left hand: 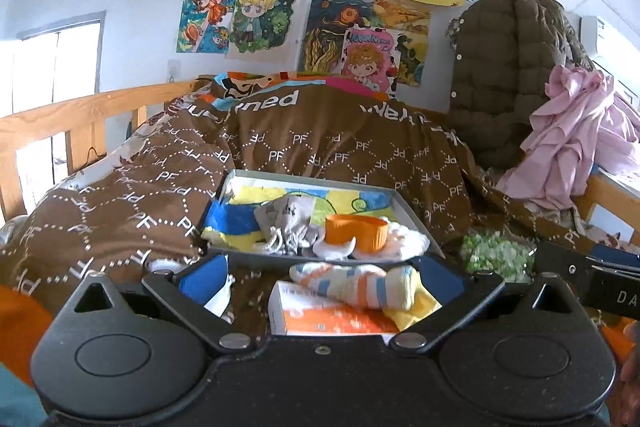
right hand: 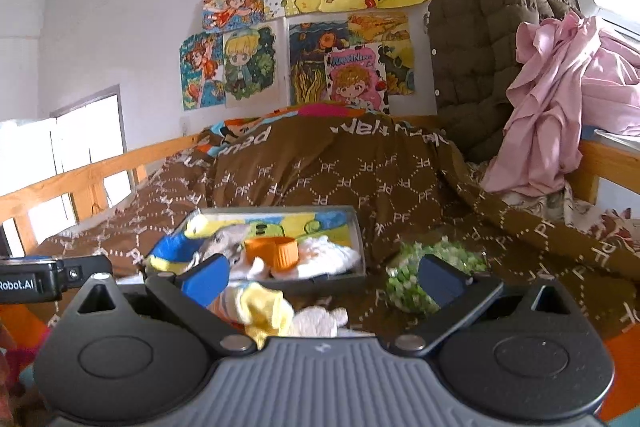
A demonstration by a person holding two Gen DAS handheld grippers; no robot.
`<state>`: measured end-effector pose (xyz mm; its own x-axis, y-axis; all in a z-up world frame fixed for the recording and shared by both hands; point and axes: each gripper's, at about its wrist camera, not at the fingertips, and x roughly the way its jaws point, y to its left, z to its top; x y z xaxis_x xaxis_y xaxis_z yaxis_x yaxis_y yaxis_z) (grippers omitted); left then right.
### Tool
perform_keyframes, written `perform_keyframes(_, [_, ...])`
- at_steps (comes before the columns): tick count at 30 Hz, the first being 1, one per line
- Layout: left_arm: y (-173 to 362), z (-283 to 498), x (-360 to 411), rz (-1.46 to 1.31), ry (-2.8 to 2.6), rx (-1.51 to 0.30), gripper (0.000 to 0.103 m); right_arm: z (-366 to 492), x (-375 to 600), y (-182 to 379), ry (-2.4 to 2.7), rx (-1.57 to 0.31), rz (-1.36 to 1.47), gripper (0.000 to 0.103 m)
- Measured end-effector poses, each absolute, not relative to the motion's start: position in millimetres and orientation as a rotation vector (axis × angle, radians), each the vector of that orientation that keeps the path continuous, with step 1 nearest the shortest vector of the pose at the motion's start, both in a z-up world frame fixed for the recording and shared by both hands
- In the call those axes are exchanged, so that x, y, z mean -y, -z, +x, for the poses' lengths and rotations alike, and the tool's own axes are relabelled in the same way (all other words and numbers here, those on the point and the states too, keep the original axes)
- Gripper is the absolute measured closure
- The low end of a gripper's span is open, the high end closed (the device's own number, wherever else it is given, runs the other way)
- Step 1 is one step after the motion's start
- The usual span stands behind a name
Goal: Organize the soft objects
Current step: 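Move both open grippers back over the pile of soft items, then lower the left gripper to the striped towel while the right approaches the blue-white packet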
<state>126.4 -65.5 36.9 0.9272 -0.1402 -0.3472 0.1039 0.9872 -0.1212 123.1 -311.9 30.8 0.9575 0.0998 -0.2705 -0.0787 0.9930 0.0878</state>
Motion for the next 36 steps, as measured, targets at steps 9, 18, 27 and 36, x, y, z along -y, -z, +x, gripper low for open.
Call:
perform_keyframes(9, [-25.3, 95.7, 55.0, -0.062, 0.119, -0.357, 0.001, 96.0, 301.2, -23.8, -0.079, -0.322, 0.058, 0.000])
perform_keyframes(18, [-6.1, 93.1, 43.0, -0.072, 0.086, -0.429, 0.001, 90.7, 282.4, -9.6, -0.085, -0.399, -0.007, 0.000])
perform_keyframes(27, [6.9, 97.0, 36.5, -0.079, 0.059, -0.467, 0.001, 102.4, 271.5, 1.9, -0.095, -0.475, -0.063, 0.000])
perform_keyframes(36, [20.6, 102.9, 27.5, -0.109, 0.015, -0.516, 0.001, 112.0, 260.5, 10.1, -0.128, -0.537, -0.120, 0.000])
